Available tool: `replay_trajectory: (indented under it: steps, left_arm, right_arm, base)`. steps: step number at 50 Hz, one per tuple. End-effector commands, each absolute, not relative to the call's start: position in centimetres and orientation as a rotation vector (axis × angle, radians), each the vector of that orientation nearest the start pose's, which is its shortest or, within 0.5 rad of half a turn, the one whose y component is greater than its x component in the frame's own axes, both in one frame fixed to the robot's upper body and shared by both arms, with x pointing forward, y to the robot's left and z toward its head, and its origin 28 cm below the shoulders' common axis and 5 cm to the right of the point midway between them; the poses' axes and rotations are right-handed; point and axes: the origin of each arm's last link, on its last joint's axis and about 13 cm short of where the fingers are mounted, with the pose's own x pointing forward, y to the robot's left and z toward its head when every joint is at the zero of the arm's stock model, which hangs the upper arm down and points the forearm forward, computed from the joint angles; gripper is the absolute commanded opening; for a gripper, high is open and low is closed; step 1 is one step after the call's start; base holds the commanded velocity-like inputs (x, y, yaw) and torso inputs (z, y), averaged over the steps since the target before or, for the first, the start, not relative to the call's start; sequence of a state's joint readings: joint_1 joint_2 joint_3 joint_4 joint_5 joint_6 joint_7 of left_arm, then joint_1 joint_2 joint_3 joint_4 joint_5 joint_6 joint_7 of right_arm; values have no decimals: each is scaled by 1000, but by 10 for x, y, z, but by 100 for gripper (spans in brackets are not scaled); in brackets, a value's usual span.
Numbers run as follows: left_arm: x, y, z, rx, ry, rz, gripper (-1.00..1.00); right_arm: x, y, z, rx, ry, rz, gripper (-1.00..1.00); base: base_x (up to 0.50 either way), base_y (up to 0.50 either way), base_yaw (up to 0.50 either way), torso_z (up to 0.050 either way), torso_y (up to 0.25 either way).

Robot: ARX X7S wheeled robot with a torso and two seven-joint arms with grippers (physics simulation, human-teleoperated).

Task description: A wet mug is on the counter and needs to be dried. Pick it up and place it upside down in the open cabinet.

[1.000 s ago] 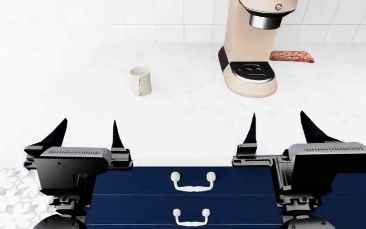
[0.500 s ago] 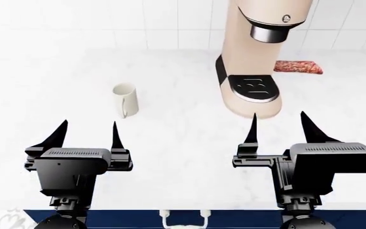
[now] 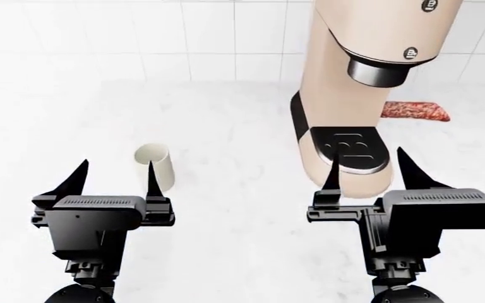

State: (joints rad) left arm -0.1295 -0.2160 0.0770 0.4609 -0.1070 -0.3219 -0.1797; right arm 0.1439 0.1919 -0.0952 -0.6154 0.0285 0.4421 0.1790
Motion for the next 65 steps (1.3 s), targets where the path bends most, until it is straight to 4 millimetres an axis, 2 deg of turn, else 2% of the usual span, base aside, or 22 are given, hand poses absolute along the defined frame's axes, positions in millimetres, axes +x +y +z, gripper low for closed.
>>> replay_trajectory:
  steps: [1, 5, 13, 17, 28, 40, 54, 65]
  left_arm:
    - [226, 227, 117, 99, -260, 56, 100]
    - [225, 227, 122, 84, -259, 64, 100]
    - [231, 237, 163, 105, -197, 78, 100]
    - [239, 238, 171, 131, -156, 53, 100]
    - [255, 240, 169, 165, -19, -69, 100]
    - [256, 250, 166, 167, 18, -143, 100]
    - [272, 261, 133, 137, 58, -122, 100]
    - [274, 265, 118, 141, 88, -93, 100]
  right_arm:
    - [216, -108, 142, -142, -323, -54, 100]
    - [216, -107, 144, -142, -325, -50, 100]
    - [215, -106, 153, -154, -325, -41, 100]
    - [216, -106, 154, -159, -324, -39, 100]
    - [215, -106, 154, -163, -324, -35, 100]
    - [215, -104, 152, -164, -318, -25, 100]
    - [212, -102, 152, -160, -319, -19, 100]
    - [212, -101, 152, -162, -319, -15, 100]
  base:
    - [0, 0, 0, 0, 0]
    - [0, 0, 0, 0, 0]
    - [0, 0, 0, 0, 0]
    - [0, 0, 0, 0, 0]
    - [0, 0, 0, 0, 0]
    - [0, 0, 0, 0, 0]
    - [0, 0, 0, 0, 0]
    - [0, 0, 0, 0, 0]
